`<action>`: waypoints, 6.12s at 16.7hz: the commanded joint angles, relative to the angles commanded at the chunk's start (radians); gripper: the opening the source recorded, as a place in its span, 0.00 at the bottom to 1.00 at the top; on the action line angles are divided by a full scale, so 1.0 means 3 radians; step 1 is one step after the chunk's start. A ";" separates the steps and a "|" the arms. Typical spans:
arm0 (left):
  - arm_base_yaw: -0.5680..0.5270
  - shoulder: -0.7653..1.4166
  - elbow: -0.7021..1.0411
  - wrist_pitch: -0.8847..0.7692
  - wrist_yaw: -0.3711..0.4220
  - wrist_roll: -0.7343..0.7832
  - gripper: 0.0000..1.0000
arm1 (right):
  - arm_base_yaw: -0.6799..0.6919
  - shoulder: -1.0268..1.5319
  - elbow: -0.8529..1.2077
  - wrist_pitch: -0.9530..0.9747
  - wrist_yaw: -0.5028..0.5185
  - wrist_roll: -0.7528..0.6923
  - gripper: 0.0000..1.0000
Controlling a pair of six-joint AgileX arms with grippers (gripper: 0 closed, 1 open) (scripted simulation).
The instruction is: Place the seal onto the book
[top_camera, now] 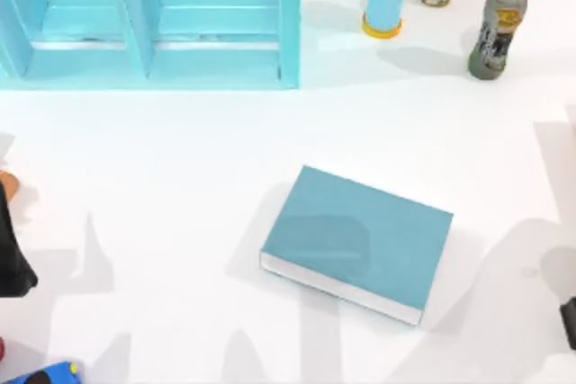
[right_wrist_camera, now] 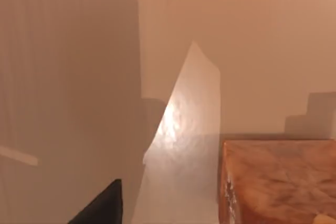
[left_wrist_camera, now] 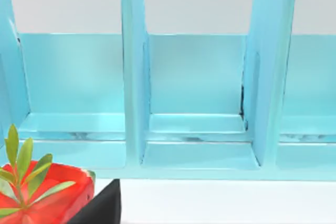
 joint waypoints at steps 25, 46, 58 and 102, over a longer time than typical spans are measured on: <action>0.0000 0.0000 0.0000 0.0000 0.0000 0.0000 1.00 | -0.0011 -0.0159 0.0210 -0.0161 -0.0217 0.0101 0.00; 0.0000 0.0000 0.0000 0.0000 0.0000 0.0000 1.00 | 0.1417 -0.0677 0.1121 -0.1772 -0.0006 0.1429 0.00; 0.0000 0.0000 0.0000 0.0000 0.0000 0.0000 1.00 | 0.3117 0.0063 0.1302 -0.1300 0.0007 0.3140 0.00; 0.0000 0.0000 0.0000 0.0000 0.0000 0.0000 1.00 | 0.3649 0.0284 0.1674 -0.1406 0.0013 0.3678 1.00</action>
